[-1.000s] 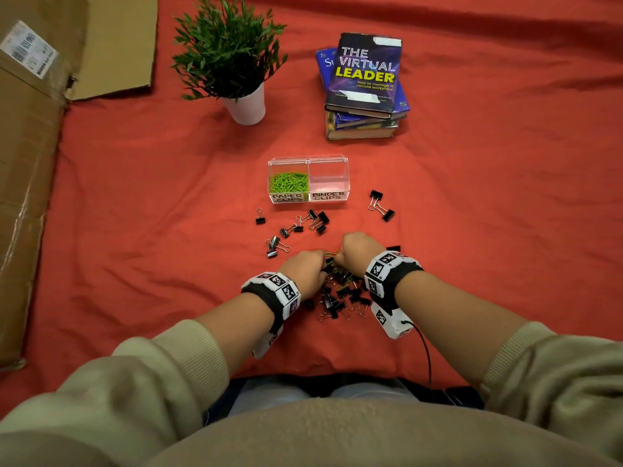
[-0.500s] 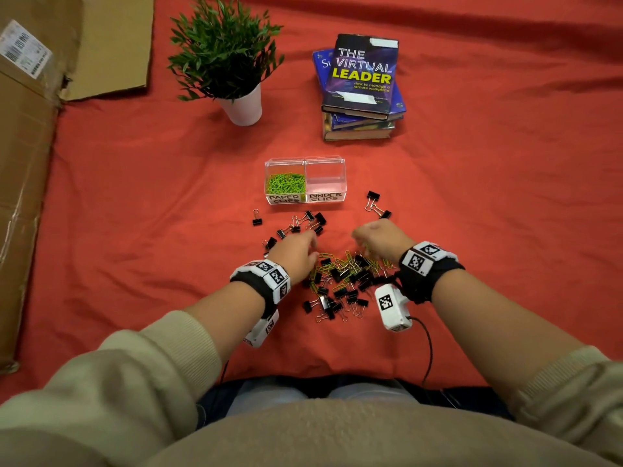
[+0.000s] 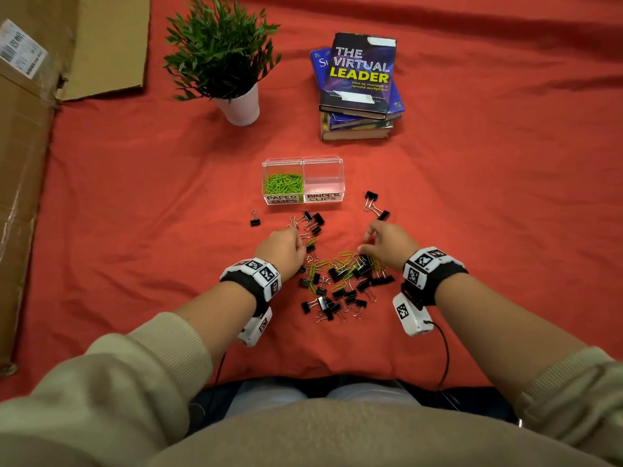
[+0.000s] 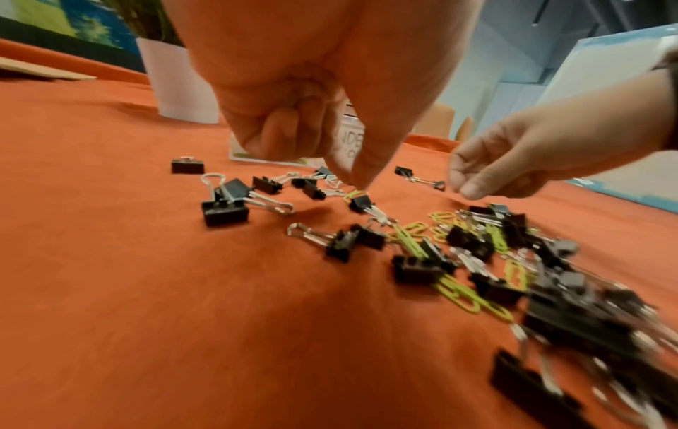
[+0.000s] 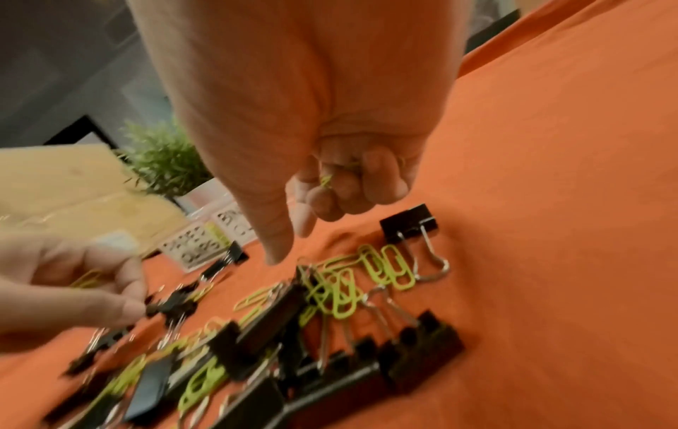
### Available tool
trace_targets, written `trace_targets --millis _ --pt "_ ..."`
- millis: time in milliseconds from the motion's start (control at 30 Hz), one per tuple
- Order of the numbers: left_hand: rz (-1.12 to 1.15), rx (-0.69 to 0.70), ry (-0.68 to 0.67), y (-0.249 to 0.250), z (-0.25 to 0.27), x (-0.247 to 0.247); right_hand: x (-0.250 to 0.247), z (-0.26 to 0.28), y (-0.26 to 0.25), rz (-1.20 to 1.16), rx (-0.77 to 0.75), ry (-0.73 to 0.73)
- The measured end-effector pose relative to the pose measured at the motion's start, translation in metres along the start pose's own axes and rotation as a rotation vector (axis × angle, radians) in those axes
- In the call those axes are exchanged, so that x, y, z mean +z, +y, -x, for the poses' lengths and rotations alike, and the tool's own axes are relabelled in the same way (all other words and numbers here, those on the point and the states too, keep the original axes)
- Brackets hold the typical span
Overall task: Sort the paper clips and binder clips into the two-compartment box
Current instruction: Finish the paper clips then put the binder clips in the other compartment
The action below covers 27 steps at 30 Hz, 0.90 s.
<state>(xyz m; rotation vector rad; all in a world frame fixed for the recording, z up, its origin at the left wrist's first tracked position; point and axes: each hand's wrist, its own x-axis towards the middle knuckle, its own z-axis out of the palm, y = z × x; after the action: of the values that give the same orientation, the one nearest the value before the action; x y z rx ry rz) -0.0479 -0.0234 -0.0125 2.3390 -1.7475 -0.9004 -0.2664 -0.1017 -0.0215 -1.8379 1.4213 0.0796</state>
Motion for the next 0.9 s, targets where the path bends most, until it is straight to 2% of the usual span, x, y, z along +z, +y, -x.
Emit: trace_targets --millis 100,167,300,433,567,700,800,900 --pt "-0.083 0.018 -0.090 0.005 0.010 0.006 0.012 0.000 -0.013 0.096 -0.090 -0.076" --pt "-0.141 0.031 -0.099 0.007 0.013 0.011 0.018 -0.001 -0.023 0.192 -0.126 -0.098" --pt "-0.238 0.073 -0.120 0.009 0.015 0.019 0.024 0.001 -0.034 0.371 -0.108 -0.153" --pt "-0.198 0.072 -0.128 0.009 0.015 0.023 0.031 0.008 -0.043 0.616 -0.141 -0.178" --pt "-0.078 0.039 -0.156 0.008 0.016 0.024 0.042 0.014 -0.047 0.675 -0.176 -0.172" --pt "0.122 0.034 -0.149 0.001 0.016 0.017 0.031 0.009 -0.048 0.484 -0.078 -0.186" --pt "0.193 0.030 -0.114 -0.002 0.012 0.008 0.016 0.005 -0.044 0.128 -0.019 -0.159" --pt "0.289 -0.004 -0.146 -0.002 0.009 0.003 0.002 0.000 -0.033 -0.259 0.050 -0.104"
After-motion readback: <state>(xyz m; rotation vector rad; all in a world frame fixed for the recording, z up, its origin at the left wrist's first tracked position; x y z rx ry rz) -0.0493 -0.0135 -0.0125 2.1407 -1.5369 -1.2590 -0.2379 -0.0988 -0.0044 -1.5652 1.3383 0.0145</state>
